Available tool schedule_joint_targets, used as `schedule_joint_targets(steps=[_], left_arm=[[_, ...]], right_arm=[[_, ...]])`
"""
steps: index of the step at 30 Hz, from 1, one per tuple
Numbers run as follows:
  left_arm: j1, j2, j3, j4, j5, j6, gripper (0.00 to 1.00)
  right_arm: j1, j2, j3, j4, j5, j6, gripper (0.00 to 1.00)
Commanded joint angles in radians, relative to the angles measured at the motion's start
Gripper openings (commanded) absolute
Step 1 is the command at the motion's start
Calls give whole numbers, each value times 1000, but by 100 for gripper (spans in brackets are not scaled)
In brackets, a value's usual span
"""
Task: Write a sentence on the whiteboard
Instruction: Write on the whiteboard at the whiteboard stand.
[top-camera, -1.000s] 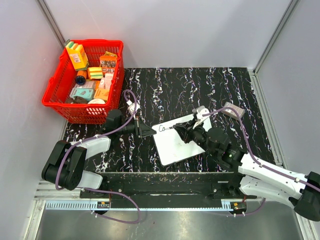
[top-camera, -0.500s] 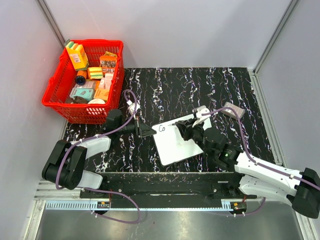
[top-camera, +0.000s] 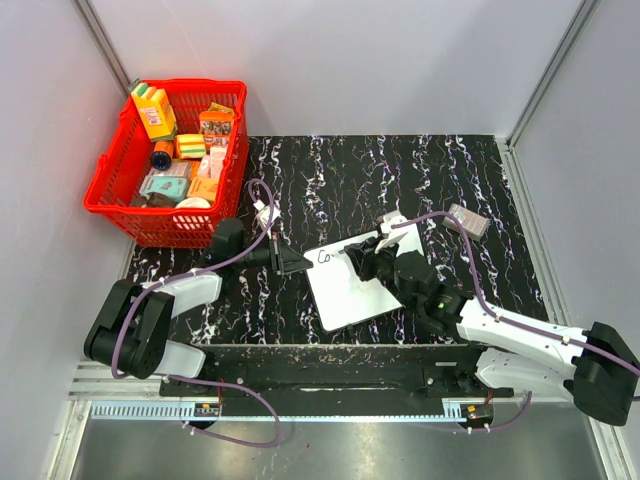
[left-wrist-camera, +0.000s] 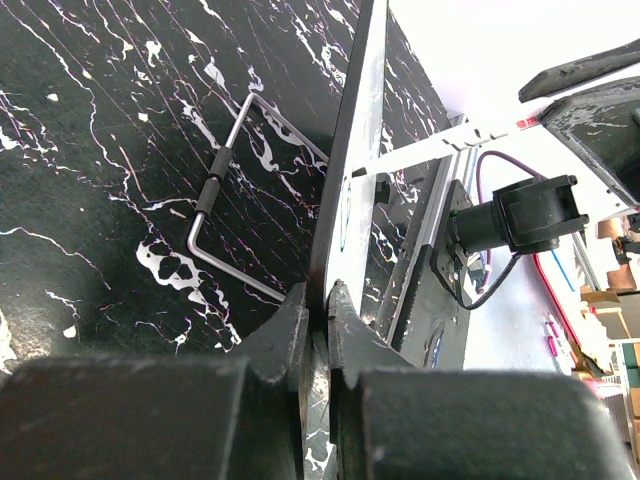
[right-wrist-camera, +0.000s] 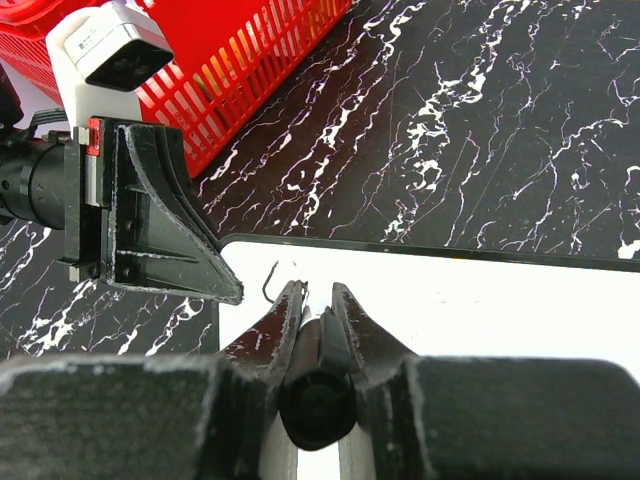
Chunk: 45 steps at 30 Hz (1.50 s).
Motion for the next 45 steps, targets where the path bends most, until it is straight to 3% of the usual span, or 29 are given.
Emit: schedule_joint_targets(steps=[1,45], left_arm=[[-3,24,1,-22,-71,147,0],[-2,23,3,-21,-72,149,0]], right_arm=[[7,-14,37,56,11,16,0],[7,-22,-12,-70,22,88,0]])
